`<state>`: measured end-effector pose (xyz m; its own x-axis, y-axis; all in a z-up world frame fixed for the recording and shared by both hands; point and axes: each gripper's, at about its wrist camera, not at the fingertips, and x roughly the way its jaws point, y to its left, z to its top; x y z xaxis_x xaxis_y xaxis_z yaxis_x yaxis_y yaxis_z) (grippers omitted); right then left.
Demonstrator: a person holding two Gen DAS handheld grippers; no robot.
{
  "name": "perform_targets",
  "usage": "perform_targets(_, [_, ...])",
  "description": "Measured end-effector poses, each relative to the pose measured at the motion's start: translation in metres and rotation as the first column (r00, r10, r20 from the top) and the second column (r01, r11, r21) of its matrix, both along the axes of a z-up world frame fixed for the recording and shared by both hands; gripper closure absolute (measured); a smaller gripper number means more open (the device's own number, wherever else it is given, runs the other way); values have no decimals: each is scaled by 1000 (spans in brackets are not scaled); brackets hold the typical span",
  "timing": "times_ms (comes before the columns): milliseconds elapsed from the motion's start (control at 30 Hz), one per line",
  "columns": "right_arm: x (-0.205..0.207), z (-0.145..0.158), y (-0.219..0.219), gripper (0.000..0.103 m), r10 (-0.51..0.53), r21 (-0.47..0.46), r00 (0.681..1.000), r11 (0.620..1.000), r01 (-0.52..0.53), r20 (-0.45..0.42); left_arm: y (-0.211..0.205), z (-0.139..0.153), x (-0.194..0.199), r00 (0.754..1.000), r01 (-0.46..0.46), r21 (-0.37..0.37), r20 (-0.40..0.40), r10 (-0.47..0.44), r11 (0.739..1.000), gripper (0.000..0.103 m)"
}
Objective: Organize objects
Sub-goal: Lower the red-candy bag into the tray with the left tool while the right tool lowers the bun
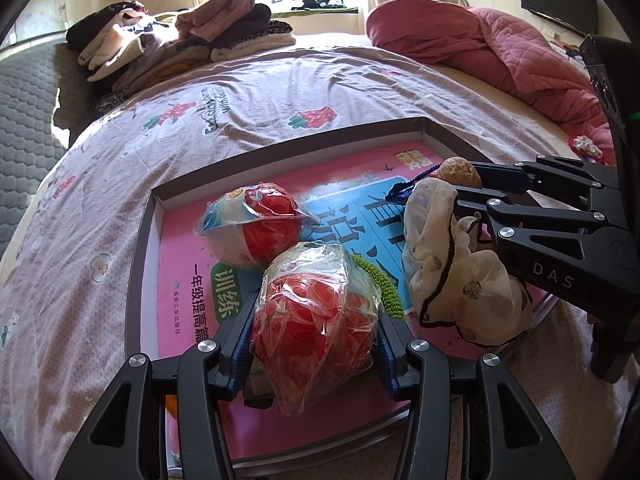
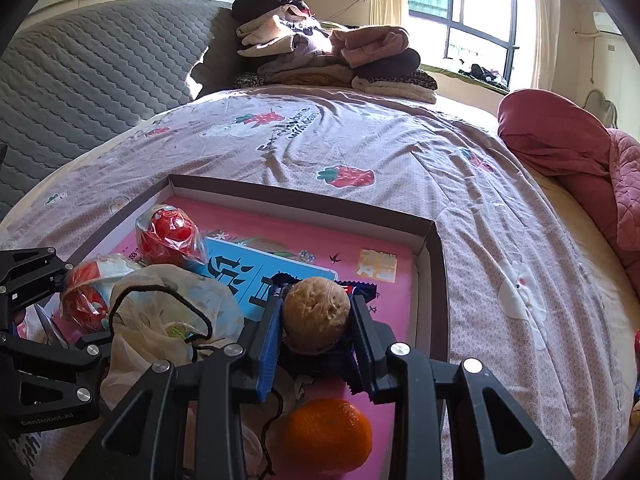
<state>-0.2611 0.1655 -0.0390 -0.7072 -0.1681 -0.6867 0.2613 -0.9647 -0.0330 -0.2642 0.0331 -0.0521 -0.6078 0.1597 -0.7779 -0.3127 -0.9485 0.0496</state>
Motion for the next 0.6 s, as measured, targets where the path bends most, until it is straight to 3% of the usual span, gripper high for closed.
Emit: perform_targets(600, [1,0,0,69,0,-5,1000,1000,0,7,-2,-4,-3,999,-9,24,36,8,1000,51])
